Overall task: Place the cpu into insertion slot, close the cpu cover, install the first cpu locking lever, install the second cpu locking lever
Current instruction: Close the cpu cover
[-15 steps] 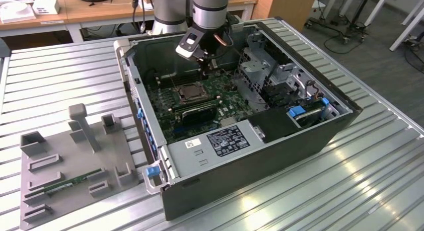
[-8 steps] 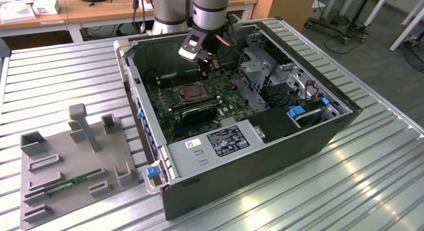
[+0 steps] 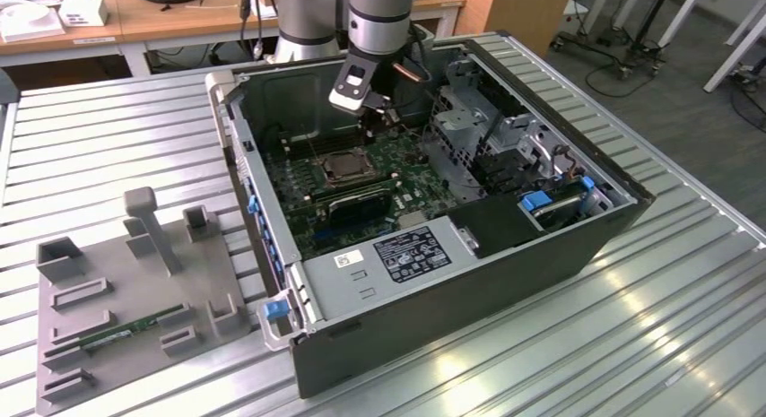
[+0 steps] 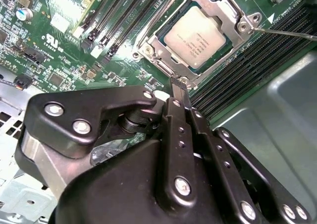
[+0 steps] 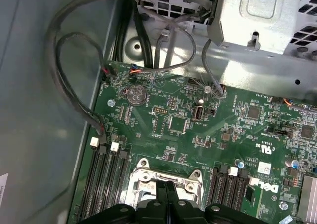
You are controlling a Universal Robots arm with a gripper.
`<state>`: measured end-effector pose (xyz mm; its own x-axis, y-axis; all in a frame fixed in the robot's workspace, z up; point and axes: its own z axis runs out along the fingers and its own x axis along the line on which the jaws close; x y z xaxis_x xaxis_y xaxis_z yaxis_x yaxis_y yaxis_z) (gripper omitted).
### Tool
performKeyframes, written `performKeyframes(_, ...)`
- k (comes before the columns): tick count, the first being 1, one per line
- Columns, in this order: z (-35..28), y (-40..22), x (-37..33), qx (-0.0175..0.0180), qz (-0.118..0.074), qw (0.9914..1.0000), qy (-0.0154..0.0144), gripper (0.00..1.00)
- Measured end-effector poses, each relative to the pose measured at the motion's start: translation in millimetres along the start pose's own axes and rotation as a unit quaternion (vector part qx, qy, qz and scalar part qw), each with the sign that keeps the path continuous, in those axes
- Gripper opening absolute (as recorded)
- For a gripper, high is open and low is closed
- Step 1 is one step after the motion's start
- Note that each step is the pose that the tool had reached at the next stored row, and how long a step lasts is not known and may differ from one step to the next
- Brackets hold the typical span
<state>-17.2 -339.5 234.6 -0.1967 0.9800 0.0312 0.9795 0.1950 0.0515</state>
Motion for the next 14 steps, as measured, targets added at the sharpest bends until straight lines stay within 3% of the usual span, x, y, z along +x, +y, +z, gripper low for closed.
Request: performKeyframes(14, 0.0, 0.0, 0.0, 0.0001, -0.002, 1.0, 0.0001, 0.11)
